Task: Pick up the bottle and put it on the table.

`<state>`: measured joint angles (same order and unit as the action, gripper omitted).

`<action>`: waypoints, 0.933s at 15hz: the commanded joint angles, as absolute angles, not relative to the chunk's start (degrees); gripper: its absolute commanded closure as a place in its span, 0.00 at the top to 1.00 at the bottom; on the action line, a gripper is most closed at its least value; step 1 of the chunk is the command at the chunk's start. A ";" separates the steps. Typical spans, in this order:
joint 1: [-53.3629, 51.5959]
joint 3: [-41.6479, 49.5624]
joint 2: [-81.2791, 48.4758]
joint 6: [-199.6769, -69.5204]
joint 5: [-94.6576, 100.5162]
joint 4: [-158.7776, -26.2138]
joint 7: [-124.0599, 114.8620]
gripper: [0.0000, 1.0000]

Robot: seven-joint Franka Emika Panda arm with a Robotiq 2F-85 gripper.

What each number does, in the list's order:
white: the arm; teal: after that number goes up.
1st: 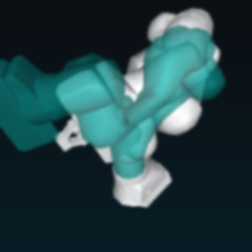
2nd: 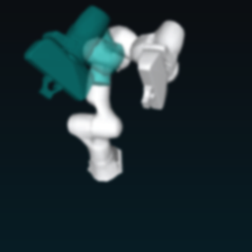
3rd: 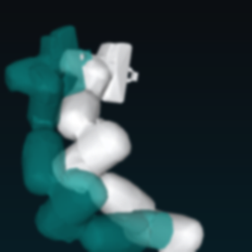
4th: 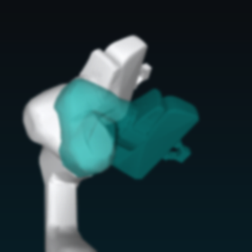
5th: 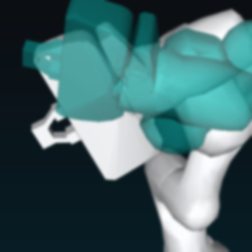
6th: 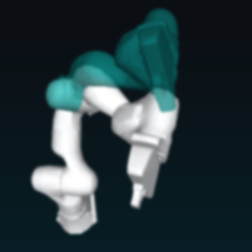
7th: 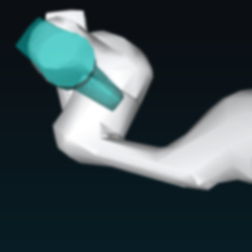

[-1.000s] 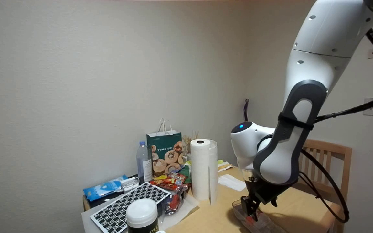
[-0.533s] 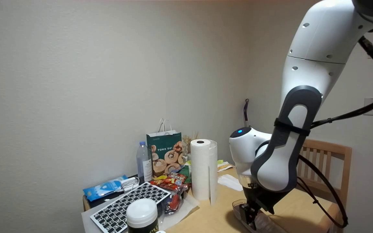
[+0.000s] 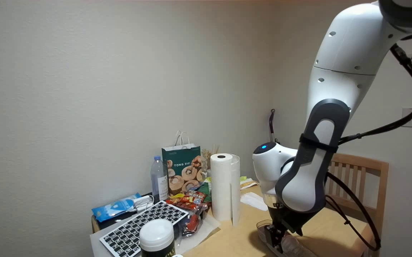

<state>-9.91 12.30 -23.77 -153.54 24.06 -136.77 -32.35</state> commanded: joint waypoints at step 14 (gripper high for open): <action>-9.01 13.30 -25.22 -154.13 17.11 -132.10 -30.97 1.00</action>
<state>-9.85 13.05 -26.82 -153.86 19.66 -130.85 -32.34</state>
